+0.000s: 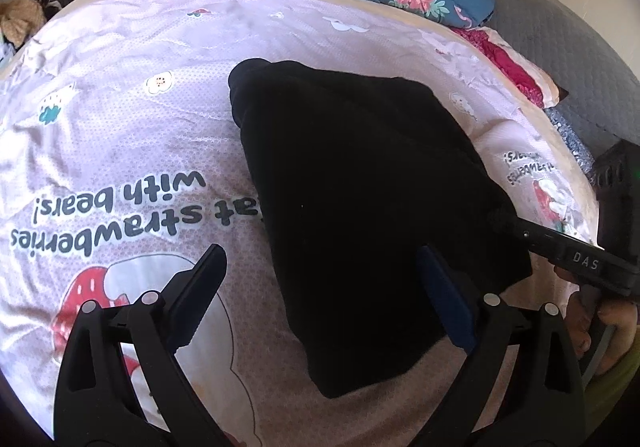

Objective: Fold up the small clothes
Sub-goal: 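Lower the folded half onto the shirt and press it flat with both grippers, then open both grippers and release the folded black shirt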

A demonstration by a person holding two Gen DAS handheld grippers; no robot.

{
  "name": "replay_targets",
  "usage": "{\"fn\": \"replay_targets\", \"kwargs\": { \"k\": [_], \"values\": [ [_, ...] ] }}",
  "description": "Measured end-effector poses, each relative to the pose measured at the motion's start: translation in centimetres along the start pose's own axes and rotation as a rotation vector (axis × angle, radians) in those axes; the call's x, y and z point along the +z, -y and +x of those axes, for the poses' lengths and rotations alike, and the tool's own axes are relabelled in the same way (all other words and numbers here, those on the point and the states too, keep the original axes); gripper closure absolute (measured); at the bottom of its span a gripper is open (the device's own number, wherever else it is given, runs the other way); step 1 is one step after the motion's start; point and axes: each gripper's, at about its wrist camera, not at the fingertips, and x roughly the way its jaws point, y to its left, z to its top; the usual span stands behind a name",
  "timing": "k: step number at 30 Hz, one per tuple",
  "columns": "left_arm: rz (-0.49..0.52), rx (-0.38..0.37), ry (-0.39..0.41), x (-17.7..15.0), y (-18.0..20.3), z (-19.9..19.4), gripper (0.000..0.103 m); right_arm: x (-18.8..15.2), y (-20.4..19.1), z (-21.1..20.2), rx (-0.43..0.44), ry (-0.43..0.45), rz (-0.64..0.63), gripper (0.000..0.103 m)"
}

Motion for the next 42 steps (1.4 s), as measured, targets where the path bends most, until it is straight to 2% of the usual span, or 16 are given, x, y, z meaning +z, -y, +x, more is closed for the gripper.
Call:
{"fn": "replay_targets", "kwargs": {
  "k": [2, 4, 8, 10, 11, 12, 14, 17, 20, 22, 24, 27, 32, 42],
  "values": [
    [0.002, -0.014, 0.014, -0.1, 0.2, -0.5, 0.014, -0.1, -1.3, -1.2, -0.011, 0.037, -0.062, 0.084],
    [0.001, -0.042, 0.021, -0.2, 0.5, -0.9, 0.014, -0.1, -1.6, -1.8, -0.020, 0.048, -0.062, 0.085],
    [-0.001, -0.064, -0.008, -0.6, 0.7, -0.6, 0.014, -0.8, -1.1, -1.0, -0.105, 0.021, -0.080, 0.085],
    [0.002, -0.066, -0.023, -0.8, 0.8, -0.3, 0.014, -1.3, -0.8, -0.7, -0.130, 0.016, -0.063, 0.072],
    [0.004, -0.069, -0.030, -0.9, 0.8, -0.2, 0.014, -1.5, -0.8, -0.6, -0.145, 0.013, -0.058, 0.054],
    [0.003, -0.069, -0.033, -1.0, 0.8, -0.2, 0.014, -1.7, -0.8, -0.6, -0.160, 0.009, -0.057, 0.049],
    [0.000, -0.070, -0.035, -1.1, 0.9, -0.3, 0.014, -2.0, -0.7, -0.9, -0.166, 0.015, -0.056, 0.049],
    [-0.006, -0.076, -0.040, -1.1, 0.9, -0.4, 0.014, -2.1, -0.9, -1.4, -0.184, 0.030, -0.063, 0.042],
    [-0.013, -0.069, -0.040, -1.0, 0.8, -0.5, 0.010, -2.3, -1.1, -1.8, -0.205, 0.042, -0.066, 0.028],
    [-0.017, -0.071, -0.038, -1.1, 0.8, -0.8, 0.010, -2.3, -1.3, -2.2, -0.215, 0.053, -0.073, 0.026],
    [-0.019, -0.069, -0.036, -1.2, 0.6, -1.3, 0.009, -2.4, -1.5, -2.7, -0.225, 0.069, -0.072, 0.015],
    [-0.013, -0.062, -0.034, -1.2, 0.7, -1.9, 0.009, -2.5, -1.9, -3.6, -0.237, 0.098, -0.075, 0.008],
    [-0.004, -0.043, -0.019, -1.2, 0.8, -3.0, 0.009, -2.6, -2.8, -5.2, -0.267, 0.143, -0.085, 0.004],
    [0.017, -0.030, 0.044, -1.9, 1.2, -6.8, 0.009, -3.8, -5.5, -8.8, -0.294, 0.241, -0.144, 0.004]
  ]
}}
